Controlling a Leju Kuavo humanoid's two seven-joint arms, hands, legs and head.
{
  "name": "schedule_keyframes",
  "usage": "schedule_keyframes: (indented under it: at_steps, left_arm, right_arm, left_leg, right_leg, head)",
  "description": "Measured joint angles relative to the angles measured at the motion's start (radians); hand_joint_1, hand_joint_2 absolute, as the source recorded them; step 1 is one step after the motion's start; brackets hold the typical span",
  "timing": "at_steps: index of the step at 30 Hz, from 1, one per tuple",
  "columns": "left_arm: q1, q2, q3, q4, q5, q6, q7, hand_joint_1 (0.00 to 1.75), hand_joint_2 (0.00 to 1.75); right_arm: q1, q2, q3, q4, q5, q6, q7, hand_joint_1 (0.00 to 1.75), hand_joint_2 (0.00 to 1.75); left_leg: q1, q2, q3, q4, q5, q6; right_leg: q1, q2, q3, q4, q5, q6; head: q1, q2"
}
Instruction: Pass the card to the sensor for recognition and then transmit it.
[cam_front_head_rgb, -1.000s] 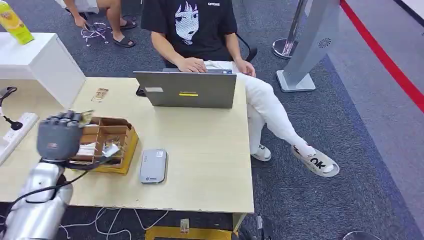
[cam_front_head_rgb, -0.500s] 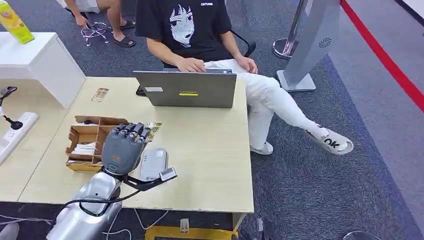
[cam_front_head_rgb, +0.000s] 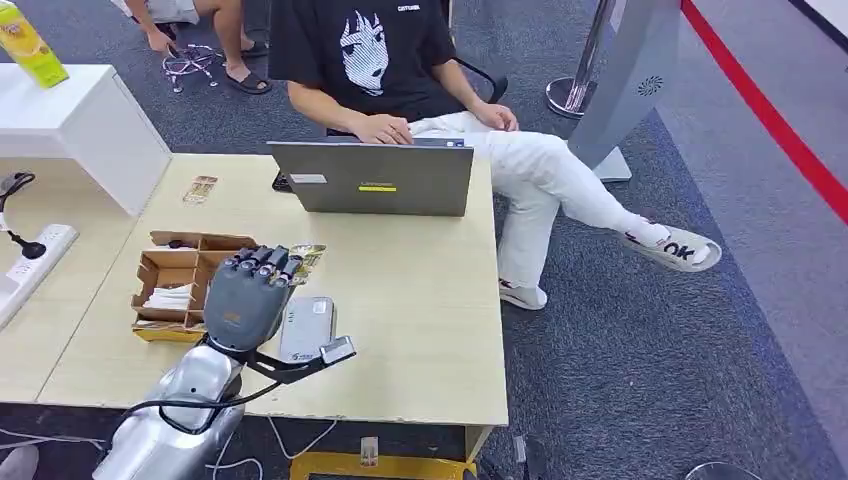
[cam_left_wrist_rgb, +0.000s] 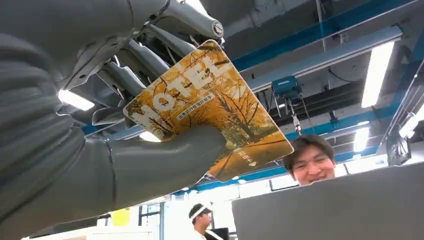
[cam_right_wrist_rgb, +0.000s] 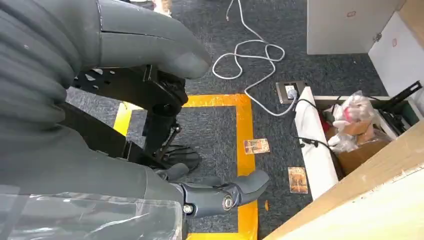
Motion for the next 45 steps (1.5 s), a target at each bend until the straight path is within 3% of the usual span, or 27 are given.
schedule_keyframes:
  at_steps: [19,25,34,45]
  left_arm:
    - [0.000,-0.008,0.000,-0.005,0.000,-0.002,-0.011,1.75,1.75]
    - [0.023,-0.019,0.000,0.019,0.092,-0.081,-0.077,1.75,1.75]
    - [0.189,-0.047,0.074,0.137,0.156,-0.003,-0.093,1.75,1.75]
    - [0.204,-0.082,0.126,0.227,0.146,0.009,-0.117,1.75,1.75]
  right_arm:
    - [0.000,0.000,-0.015,0.000,0.000,-0.002,0.000,0.00,1.75]
    - [0.001,0.000,-0.020,0.000,0.003,0.000,-0.007,0.00,1.75]
    - [0.007,-0.001,-0.040,0.000,0.013,-0.001,-0.015,0.00,1.75]
    - [0.007,-0.001,-0.042,0.000,0.024,-0.001,-0.014,0.00,1.75]
  left_leg:
    - [0.000,0.000,0.000,0.000,0.000,0.000]
    - [0.000,0.000,0.000,0.000,0.000,0.000]
    - [0.000,0.000,-0.001,0.000,-0.001,0.000]
    - [0.000,0.000,-0.001,0.000,-0.001,0.000]
  right_leg:
    - [0.000,0.000,0.000,0.000,0.000,0.000]
    - [0.000,0.000,0.000,0.000,0.000,0.000]
    - [0.000,0.000,-0.001,0.000,-0.002,0.000]
    - [0.000,0.000,0.000,0.000,-0.002,0.000]
  head:
    - [0.000,0.000]
    - [0.000,0.000]
    - [0.000,0.000]
    - [0.000,0.000]
